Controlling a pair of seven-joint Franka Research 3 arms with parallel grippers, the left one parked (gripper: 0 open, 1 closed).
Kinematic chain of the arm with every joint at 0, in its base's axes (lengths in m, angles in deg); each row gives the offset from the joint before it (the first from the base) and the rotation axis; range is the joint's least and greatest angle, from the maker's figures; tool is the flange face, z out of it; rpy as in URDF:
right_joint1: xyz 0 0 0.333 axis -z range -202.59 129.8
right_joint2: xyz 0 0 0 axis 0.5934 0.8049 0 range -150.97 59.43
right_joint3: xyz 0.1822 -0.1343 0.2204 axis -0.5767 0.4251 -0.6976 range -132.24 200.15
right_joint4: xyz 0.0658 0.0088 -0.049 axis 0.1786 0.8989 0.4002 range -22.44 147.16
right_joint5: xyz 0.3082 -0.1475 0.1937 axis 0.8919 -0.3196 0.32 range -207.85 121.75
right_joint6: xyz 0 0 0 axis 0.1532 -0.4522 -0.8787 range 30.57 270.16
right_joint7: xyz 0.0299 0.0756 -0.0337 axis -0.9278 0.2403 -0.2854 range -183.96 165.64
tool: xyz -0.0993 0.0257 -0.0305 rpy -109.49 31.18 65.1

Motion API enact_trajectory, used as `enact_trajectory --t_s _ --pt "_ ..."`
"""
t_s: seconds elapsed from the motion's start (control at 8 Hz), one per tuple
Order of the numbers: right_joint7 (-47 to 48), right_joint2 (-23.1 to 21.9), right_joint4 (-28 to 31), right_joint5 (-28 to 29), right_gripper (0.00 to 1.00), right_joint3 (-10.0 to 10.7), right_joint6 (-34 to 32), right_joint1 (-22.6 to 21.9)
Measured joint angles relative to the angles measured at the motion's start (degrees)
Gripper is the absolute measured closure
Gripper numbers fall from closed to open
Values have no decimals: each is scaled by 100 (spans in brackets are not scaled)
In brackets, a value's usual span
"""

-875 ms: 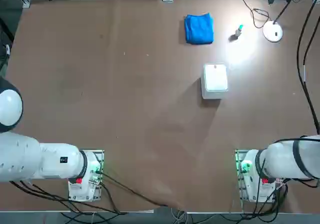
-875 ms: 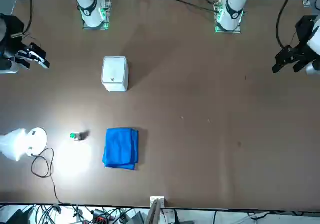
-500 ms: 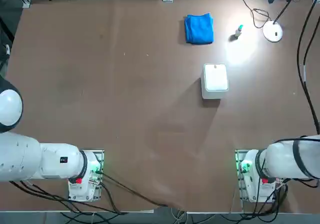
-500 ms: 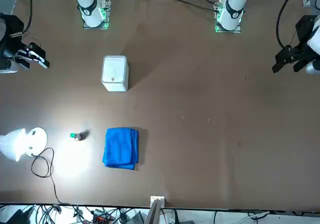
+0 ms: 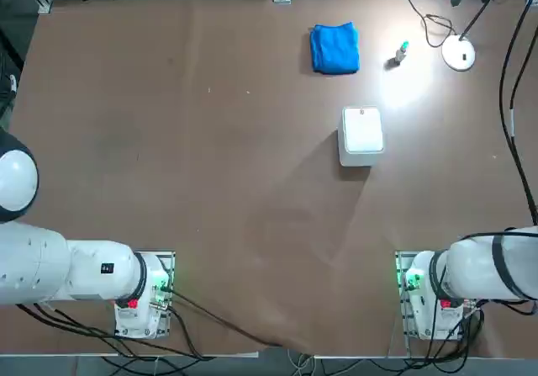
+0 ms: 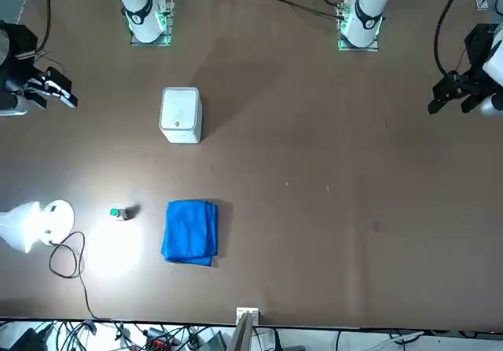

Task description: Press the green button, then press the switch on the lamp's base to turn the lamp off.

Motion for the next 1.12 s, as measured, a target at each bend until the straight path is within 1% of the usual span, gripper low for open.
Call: enact_trajectory --t_s 0.38,0.62,0.88,1.12 --pt "0 109 1 -83 0 11 -57 49" --pt "73 391 3 -81 2 -8 -24 41" --pt "208 598 -6 -81 44 -13 98 30" --pt "247 715 -8 -81 81 -13 287 29"
